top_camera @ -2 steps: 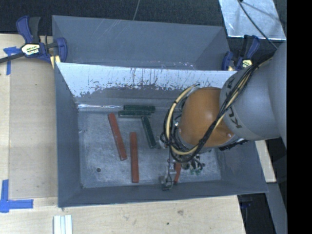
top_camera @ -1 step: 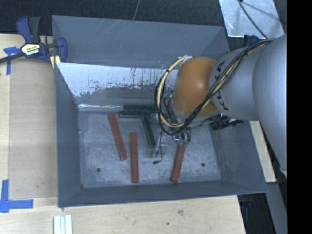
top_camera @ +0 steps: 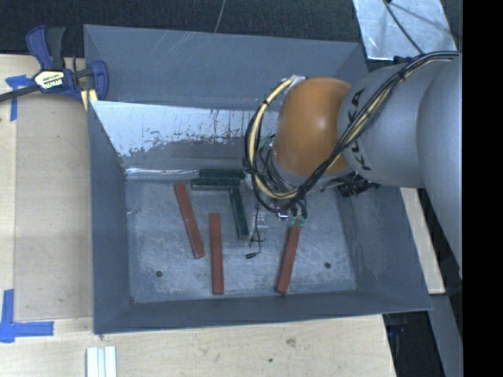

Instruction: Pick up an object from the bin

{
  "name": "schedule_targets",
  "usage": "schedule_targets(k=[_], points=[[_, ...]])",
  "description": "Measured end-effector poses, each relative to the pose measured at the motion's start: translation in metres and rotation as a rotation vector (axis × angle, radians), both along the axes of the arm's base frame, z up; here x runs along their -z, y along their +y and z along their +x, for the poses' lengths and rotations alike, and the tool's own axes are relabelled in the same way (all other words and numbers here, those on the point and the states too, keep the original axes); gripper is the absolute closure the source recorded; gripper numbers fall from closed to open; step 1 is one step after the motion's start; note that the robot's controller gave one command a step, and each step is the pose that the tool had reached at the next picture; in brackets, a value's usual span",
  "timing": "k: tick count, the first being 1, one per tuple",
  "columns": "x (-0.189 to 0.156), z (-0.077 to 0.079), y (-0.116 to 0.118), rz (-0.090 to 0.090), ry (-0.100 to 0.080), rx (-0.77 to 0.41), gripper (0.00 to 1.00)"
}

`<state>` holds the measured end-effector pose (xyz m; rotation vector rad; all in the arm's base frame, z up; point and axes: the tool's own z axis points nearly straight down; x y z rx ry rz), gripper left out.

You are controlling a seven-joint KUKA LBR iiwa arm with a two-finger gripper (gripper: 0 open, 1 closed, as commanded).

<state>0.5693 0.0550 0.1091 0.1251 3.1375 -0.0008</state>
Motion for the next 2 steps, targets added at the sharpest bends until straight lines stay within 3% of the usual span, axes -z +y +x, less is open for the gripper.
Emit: schedule_targets(k=[1, 2], points=[[0.004, -0.021, -0.010, 0.000, -0.007, -0.313, 0.00], [0.014, 0.002, -0.047, -0.002, -0.006, -0.459, 0.00]])
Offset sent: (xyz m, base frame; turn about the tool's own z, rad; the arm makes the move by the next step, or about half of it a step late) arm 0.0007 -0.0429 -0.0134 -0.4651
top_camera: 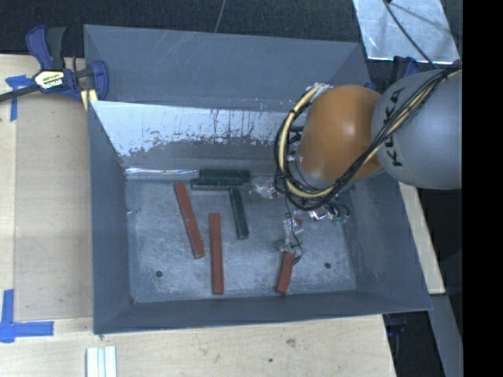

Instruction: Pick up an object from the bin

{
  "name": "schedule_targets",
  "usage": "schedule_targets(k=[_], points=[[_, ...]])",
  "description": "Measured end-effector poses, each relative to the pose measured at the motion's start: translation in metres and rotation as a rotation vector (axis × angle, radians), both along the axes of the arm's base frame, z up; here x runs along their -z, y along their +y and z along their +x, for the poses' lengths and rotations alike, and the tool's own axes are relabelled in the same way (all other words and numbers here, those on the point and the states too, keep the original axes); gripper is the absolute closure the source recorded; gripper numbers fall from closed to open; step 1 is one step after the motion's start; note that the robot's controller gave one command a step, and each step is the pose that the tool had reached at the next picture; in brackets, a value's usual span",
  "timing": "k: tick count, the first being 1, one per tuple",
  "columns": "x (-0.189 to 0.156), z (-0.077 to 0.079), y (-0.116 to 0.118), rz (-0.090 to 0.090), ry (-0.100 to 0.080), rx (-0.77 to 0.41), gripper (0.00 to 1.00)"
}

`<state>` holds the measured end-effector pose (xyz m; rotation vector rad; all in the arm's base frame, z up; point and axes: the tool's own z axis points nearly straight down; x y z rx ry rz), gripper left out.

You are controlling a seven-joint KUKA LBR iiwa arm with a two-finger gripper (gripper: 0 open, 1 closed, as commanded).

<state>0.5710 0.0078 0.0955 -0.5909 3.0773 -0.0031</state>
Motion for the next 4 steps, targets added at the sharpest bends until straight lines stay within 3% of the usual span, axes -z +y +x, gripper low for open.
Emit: schedule_targets(k=[1, 2, 3, 4], points=[[0.006, -0.067, -0.015, 0.001, 0.005, 0.015, 0.00], [0.025, -0.072, -0.031, 0.001, 0.003, -0.023, 1.00], [0.025, -0.072, -0.031, 0.001, 0.003, -0.024, 1.00], [-0.111, -0.062, -0.061, 0.000, 0.007, -0.034, 1.00]])
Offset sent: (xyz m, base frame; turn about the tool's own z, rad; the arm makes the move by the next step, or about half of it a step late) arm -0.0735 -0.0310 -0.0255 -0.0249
